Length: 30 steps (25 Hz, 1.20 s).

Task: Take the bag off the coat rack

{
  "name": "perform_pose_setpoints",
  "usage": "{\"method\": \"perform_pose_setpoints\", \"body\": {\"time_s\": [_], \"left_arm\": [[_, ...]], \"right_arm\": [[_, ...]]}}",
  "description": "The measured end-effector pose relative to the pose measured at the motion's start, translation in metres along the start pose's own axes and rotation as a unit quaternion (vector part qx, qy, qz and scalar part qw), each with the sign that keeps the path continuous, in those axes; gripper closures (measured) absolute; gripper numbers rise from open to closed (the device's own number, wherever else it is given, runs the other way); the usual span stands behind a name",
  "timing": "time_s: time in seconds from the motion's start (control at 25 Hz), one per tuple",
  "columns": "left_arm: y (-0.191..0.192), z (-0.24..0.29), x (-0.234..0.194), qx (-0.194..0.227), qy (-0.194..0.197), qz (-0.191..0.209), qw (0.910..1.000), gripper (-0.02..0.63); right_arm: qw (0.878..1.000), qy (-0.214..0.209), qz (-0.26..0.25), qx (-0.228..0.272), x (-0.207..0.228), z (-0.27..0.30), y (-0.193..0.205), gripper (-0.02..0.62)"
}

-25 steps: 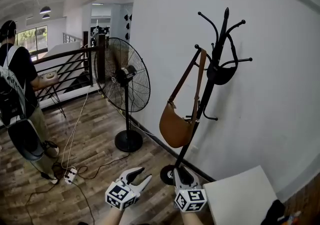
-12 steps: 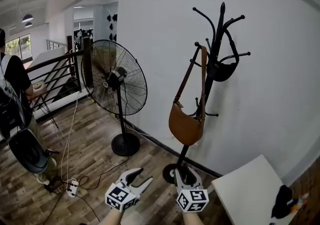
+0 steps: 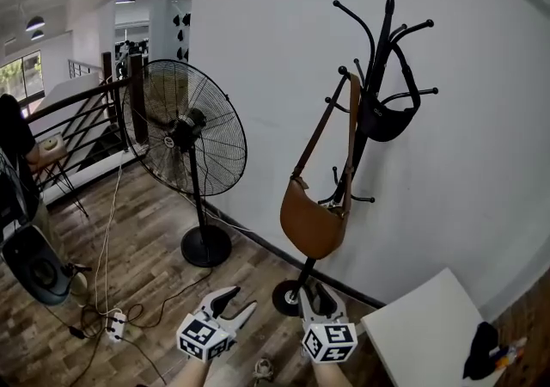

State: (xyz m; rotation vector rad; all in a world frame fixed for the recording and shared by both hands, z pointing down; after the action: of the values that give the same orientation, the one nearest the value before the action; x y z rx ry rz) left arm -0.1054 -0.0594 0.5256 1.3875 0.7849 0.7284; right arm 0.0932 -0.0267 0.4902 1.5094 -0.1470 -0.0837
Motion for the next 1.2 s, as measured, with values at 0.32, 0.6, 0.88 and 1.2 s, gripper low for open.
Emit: {"method": "perform_pose_setpoints", "body": {"time_s": [0.32, 0.6, 0.88, 1.2], "left_arm": [[-0.011, 0.054, -0.035, -0.002, -0.006, 0.017, 0.9998, 0.400], [-0.028, 0.098, -0.052, 0.007, -0.012, 0.009, 0.9999, 0.400], [-0.036, 0.145, -0.065, 0.011, -0.013, 0.018, 0.9997, 0.403], [-0.052, 0.189, -0.077, 0.025, -0.004, 0.017, 0.9995, 0.408]], "right_arm": [[0.999, 0.011, -0.025, 0.030, 0.035, 0.047, -0.023, 0.448], [0.999, 0.008, -0.021, 0.048, 0.070, 0.081, -0.038, 0.448], [0.998, 0.014, -0.016, 0.060, 0.109, 0.107, -0.049, 0.448], [0.996, 0.030, -0.024, 0.086, 0.133, 0.116, -0.068, 0.448]]}}
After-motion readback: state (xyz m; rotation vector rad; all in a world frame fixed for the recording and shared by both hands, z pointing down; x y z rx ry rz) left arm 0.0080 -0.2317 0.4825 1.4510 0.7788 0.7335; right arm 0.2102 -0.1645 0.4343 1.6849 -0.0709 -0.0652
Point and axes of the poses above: the fingertips, and each gripper's own axes: z forward along the fingers, x to its right, y out of its underside, the point moved 5 cm from there along -z, backward along the fingers, and after that the axes turned 1 degree about -z, right-handed, at the moved point
